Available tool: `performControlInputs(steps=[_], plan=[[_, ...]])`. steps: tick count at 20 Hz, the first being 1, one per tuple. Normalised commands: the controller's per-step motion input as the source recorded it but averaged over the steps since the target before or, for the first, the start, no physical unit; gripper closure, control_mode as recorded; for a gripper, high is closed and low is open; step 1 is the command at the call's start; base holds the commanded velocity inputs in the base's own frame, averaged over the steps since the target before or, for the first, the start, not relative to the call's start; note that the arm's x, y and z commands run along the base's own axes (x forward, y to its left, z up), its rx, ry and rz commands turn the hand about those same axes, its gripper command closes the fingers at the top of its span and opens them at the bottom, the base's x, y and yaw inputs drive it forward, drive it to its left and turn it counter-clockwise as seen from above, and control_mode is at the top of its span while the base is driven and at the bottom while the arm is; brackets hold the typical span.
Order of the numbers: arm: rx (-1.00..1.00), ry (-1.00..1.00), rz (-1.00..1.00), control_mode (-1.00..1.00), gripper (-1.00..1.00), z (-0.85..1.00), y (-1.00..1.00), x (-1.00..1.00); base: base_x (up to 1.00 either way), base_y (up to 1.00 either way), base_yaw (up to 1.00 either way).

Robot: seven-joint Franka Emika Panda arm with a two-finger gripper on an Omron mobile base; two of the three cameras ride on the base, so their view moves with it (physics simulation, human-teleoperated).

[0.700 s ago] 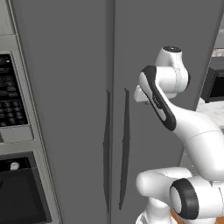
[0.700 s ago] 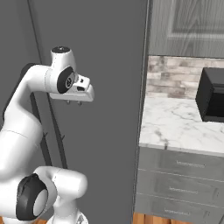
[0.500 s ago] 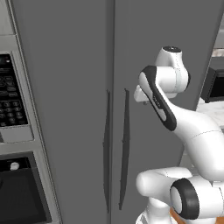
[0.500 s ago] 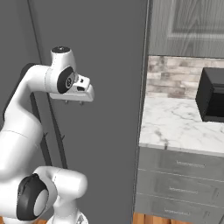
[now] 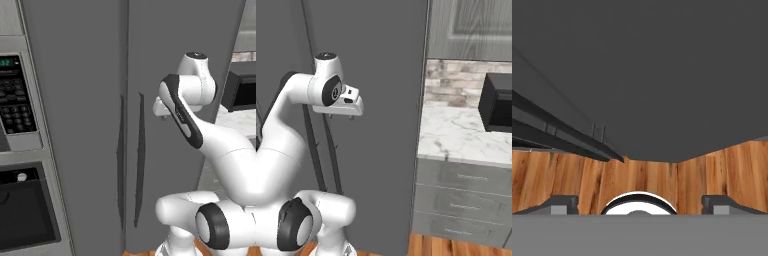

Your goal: Retrieve a lemon from the fridge and place it on the cutting board with the fish.

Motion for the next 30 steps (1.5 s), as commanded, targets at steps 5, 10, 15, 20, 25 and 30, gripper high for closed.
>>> performControlInputs(steps=[5,10,15,20,25,30], plan=[[0.0,0.0,0.0,1.0,-1.0,0.0,0.0,0.0,-0.09,0.52,-0.08],[0.0,0.0,0.0,1.0,-1.0,0.0,0.0,0.0,-0.05,0.48,-0.07],[0.0,0.0,0.0,1.0,-1.0,0.0,0.0,0.0,-0.28,0.25,0.03],[0.0,0.0,0.0,1.0,-1.0,0.0,0.0,0.0,-0.46,0.01,0.09],[0.0,0.0,0.0,1.0,-1.0,0.0,0.0,0.0,-0.51,-0.03,0.01],[0.0,0.0,0.0,1.0,-1.0,0.0,0.0,0.0,-0.37,0.0,-0.04]])
